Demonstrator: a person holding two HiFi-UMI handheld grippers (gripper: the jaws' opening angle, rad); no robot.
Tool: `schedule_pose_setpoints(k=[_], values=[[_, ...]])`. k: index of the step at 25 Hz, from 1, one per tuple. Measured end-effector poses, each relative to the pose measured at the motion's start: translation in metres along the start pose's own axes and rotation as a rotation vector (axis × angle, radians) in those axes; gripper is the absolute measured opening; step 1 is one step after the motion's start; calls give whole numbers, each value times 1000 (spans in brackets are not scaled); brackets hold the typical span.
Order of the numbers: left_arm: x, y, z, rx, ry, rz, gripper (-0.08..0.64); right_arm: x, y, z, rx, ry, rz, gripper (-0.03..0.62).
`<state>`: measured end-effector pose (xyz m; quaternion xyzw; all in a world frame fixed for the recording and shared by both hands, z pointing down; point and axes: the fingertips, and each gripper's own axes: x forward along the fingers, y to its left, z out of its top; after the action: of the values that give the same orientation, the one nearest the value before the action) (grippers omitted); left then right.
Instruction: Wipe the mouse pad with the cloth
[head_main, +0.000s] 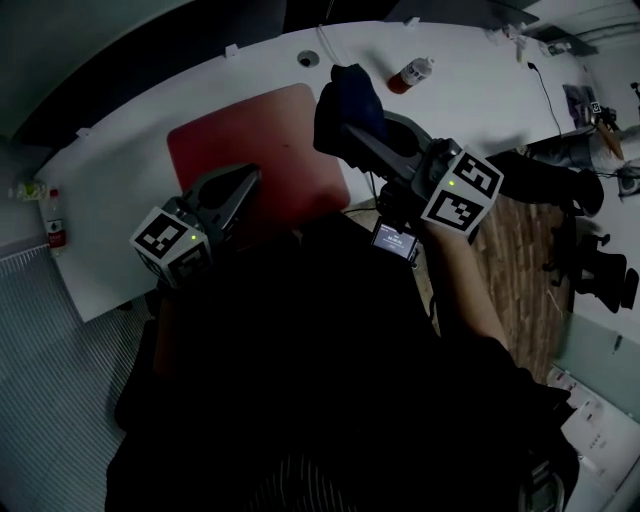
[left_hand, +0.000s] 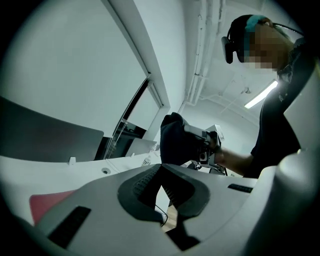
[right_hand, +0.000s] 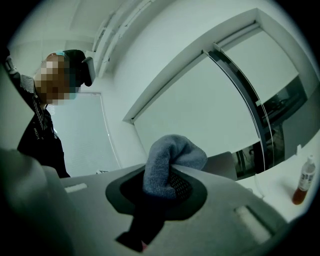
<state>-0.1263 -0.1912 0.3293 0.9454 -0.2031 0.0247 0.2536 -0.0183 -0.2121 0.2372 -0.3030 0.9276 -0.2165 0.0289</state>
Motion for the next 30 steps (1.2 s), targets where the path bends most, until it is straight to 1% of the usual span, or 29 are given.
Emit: schedule_pose_setpoints(k=[2, 4, 7, 9, 12, 14, 18, 22, 24, 27, 30], values=[[-2, 8, 6, 8, -7, 12, 8, 14, -1, 1, -19, 18, 12, 66], [-3, 14, 5, 16, -10, 28, 8, 22, -2, -3, -25, 36, 25, 66], [0, 18, 0, -6, -11, 58, 8, 28, -7, -4, -12, 49, 52, 66], [4, 20, -8, -35, 0, 78, 8, 32, -13, -4, 1, 54, 72, 66], [15, 22, -28, -84, 45, 79, 8, 41, -23, 1, 22, 45, 90, 66], [19, 27, -35, -101, 59, 85, 8, 48, -28, 3, 16, 45, 101, 66], [23, 48, -48, -108, 107, 137, 8, 51, -45, -2, 35, 62, 102, 66], [30, 74, -75, -131, 207, 183, 8, 48, -69, -10, 69, 78, 85, 66], [32, 87, -88, -144, 244, 211, 8, 48, -77, -14, 75, 94, 87, 66], [34, 101, -97, -157, 275, 245, 8, 51, -90, -22, 82, 120, 91, 66], [36, 114, -106, -187, 293, 270, 8, 56, -103, -34, 92, 148, 96, 66]])
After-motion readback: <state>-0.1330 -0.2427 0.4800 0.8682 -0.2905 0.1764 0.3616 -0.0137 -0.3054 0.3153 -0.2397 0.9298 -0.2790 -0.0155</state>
